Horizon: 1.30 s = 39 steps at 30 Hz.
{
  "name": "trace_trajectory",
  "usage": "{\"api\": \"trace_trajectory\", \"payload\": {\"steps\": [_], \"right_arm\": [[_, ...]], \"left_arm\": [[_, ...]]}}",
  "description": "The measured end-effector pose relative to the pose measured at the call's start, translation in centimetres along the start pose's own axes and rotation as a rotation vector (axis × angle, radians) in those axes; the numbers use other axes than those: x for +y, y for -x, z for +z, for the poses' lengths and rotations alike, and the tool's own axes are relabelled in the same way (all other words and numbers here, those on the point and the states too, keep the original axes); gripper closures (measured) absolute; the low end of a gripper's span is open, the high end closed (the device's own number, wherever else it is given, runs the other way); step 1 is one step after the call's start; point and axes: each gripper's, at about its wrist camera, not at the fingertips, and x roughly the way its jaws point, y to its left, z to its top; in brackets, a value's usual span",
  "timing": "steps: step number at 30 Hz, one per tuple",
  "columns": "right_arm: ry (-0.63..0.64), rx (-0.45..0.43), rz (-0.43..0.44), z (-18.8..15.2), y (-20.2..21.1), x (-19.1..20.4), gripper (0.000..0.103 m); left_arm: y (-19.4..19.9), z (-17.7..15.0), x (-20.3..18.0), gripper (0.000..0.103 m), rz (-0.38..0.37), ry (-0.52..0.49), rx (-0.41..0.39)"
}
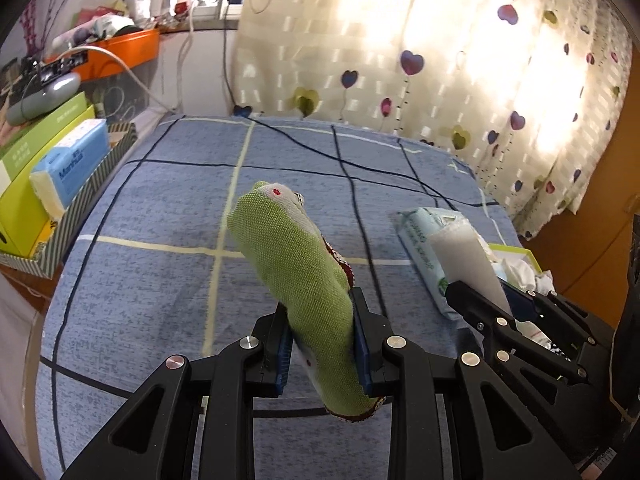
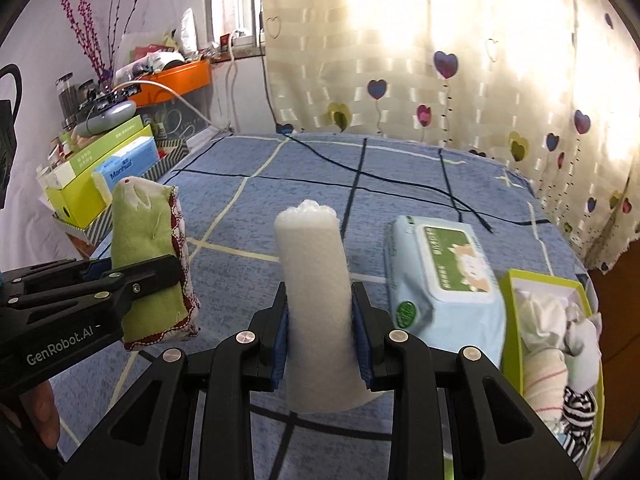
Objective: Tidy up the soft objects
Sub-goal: 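Lift and carry the green pouch and white towel over the box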
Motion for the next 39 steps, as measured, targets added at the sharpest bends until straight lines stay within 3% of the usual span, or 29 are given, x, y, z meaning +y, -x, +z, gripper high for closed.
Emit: {"api": "trace_trajectory", "payload": {"steps": [5, 17, 39], "right_arm": [[-0.028, -0.016, -0.024, -0.6, 1.6, -1.6, 0.074], [-0.115, -0.042, -0.143, -2.7, 5.8, -7.8, 0.074], [-0.239, -0.034, -0.298, -6.2, 10.2, -16.7, 0.074]], "left_arm": [[0.4, -0.2, -2.2, 0.079, -0.033, -0.039, -0.002], [0.5, -0.7, -10.1, 0.079, -0.202, -0.154, 0.024], [-0.9, -2.2, -20.3, 0.078, -0.348, -0.313, 0.085]]}}
